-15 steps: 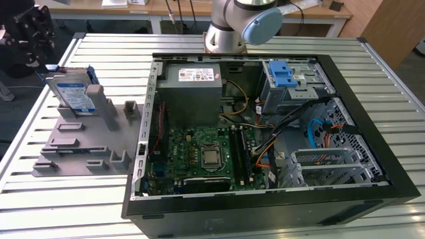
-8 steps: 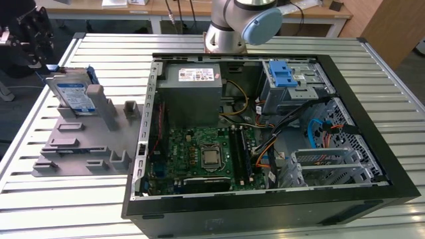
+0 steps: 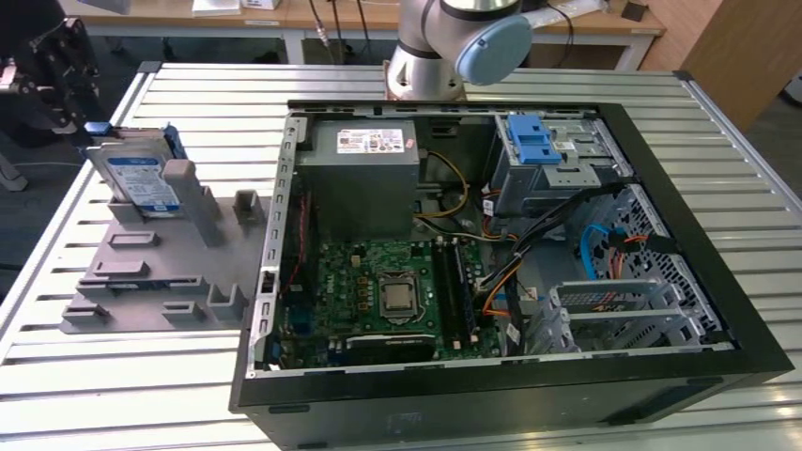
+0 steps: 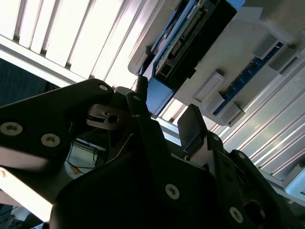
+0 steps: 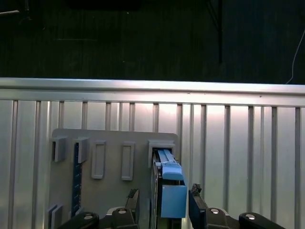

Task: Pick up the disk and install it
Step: 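Pick up the disk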

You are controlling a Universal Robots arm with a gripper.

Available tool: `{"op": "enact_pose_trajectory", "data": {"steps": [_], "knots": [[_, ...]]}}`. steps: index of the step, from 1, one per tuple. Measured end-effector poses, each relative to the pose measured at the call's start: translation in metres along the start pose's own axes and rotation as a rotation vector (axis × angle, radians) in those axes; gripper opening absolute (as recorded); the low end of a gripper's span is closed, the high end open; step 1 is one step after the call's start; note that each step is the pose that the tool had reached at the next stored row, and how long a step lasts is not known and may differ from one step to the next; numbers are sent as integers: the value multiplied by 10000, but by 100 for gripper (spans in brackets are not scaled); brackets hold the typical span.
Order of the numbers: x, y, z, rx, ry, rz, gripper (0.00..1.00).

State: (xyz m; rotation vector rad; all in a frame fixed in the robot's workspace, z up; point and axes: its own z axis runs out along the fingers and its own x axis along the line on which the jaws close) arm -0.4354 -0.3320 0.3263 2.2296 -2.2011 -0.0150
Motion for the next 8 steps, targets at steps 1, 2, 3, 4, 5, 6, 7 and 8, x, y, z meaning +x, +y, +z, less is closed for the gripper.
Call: {"op": "enact_pose_trajectory", "data": {"steps": [1,2,3,4,5,6,7,8], "knots": [[-4,0,7,18,1,0,53],[-7,0,16,37,0,0,53],[-11,-1,24,51,-1,0,53],[-15,-1,30,55,-2,0,53],[-16,-1,35,56,-3,-1,53],[-16,-1,39,56,-5,-1,53],[-17,-1,44,56,-7,-2,53],[-19,-1,48,55,-9,0,53]]}}
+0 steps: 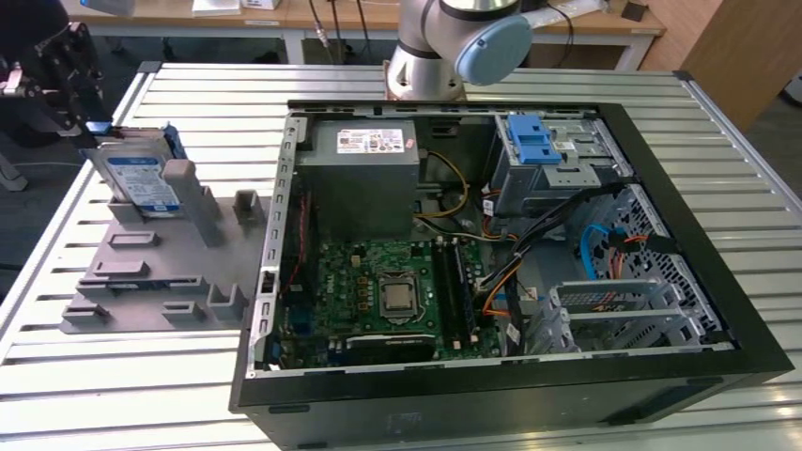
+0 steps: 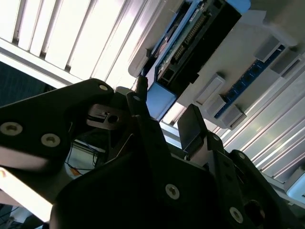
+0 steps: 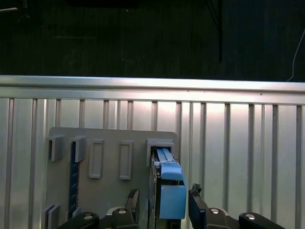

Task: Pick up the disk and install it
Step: 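Pick up the disk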

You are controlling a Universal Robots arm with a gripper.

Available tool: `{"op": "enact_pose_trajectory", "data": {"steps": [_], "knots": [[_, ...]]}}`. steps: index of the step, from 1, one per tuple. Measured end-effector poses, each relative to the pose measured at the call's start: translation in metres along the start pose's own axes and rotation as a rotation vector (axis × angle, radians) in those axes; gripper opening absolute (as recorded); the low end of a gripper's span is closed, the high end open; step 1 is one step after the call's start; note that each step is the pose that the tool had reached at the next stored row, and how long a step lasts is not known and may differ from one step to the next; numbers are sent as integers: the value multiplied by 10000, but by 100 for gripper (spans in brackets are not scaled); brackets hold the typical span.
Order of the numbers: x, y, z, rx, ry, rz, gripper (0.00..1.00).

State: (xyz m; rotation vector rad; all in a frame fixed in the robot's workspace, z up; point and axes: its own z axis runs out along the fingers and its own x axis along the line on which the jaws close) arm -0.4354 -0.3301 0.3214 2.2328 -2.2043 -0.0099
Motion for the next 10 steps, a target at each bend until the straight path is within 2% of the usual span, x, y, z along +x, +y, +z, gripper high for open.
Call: {"op": "enact_pose_trajectory", "data": {"steps": [10], "knots": [[-11,-1,62,-1,-6,-1,53]]}}
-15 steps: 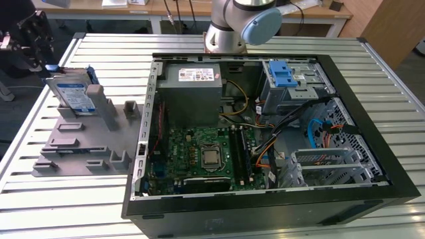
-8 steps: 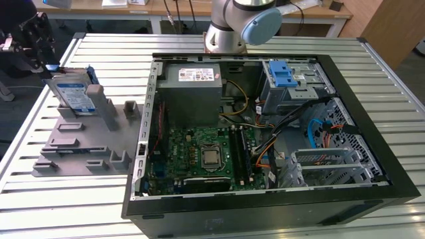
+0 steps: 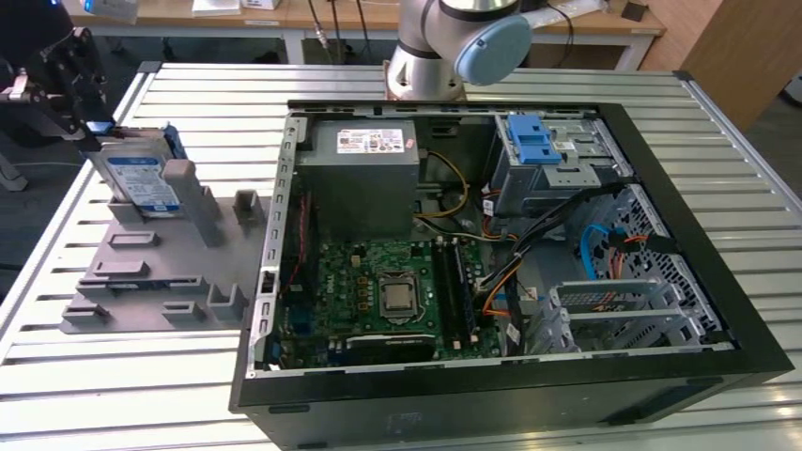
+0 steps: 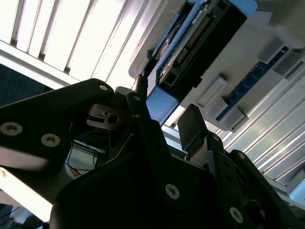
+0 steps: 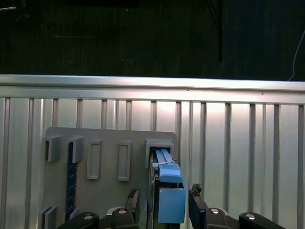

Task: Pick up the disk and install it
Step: 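Pick up the disk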

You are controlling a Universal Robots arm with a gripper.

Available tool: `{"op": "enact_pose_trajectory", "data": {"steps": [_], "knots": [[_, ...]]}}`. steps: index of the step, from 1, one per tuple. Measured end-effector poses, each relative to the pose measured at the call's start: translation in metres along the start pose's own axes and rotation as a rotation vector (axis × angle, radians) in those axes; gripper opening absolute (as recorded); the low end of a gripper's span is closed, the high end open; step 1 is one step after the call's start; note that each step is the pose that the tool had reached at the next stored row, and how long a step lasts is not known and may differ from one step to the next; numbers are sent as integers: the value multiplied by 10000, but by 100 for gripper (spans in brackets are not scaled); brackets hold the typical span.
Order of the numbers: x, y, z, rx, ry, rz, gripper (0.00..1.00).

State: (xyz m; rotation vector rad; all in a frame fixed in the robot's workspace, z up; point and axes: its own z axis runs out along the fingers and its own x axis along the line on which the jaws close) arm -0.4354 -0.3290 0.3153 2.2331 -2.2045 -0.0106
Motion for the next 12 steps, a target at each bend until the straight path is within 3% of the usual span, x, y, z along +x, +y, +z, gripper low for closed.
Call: {"op": "enact_pose_trajectory", "data": {"steps": [12], "knots": [[-4,-1,78,-9,-88,0,53]]}}
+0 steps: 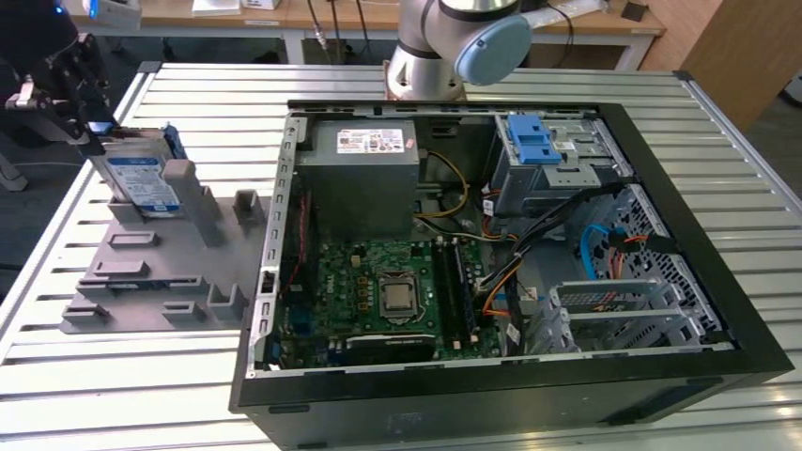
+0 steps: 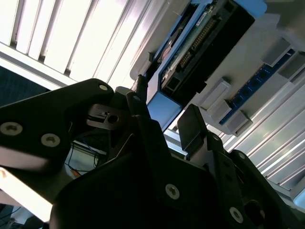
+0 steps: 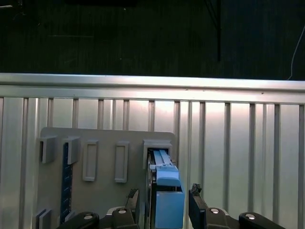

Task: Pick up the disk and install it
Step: 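Pick up the disk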

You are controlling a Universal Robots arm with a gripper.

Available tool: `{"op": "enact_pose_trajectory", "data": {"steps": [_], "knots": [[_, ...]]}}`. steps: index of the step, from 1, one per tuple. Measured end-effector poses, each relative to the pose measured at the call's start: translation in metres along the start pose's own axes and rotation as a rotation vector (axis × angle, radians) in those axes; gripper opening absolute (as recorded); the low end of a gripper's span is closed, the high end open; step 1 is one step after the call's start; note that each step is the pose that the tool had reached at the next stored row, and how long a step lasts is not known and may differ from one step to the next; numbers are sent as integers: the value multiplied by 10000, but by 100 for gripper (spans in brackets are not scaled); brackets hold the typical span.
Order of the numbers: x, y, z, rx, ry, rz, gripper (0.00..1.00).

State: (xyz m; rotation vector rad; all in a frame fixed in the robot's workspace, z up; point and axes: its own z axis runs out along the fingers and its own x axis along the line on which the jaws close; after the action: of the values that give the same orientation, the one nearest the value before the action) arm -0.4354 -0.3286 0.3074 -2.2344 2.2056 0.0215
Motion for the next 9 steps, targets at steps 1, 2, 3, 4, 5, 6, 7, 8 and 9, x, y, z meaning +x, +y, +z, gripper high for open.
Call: {"op": "enact_pose_trajectory", "data": {"steps": [1,2,3,4,5,6,7,8,9], "knots": [[0,0,8,-7,0,-1,53],[0,0,17,-13,0,0,53],[0,0,25,-18,-1,1,53],[0,0,34,-22,0,1,53],[0,0,43,-26,-1,1,53],[0,0,52,-30,-1,1,53],[0,0,61,-32,-1,1,53],[1,0,70,-35,-2,0,53],[1,0,80,-36,-2,1,53]]}}
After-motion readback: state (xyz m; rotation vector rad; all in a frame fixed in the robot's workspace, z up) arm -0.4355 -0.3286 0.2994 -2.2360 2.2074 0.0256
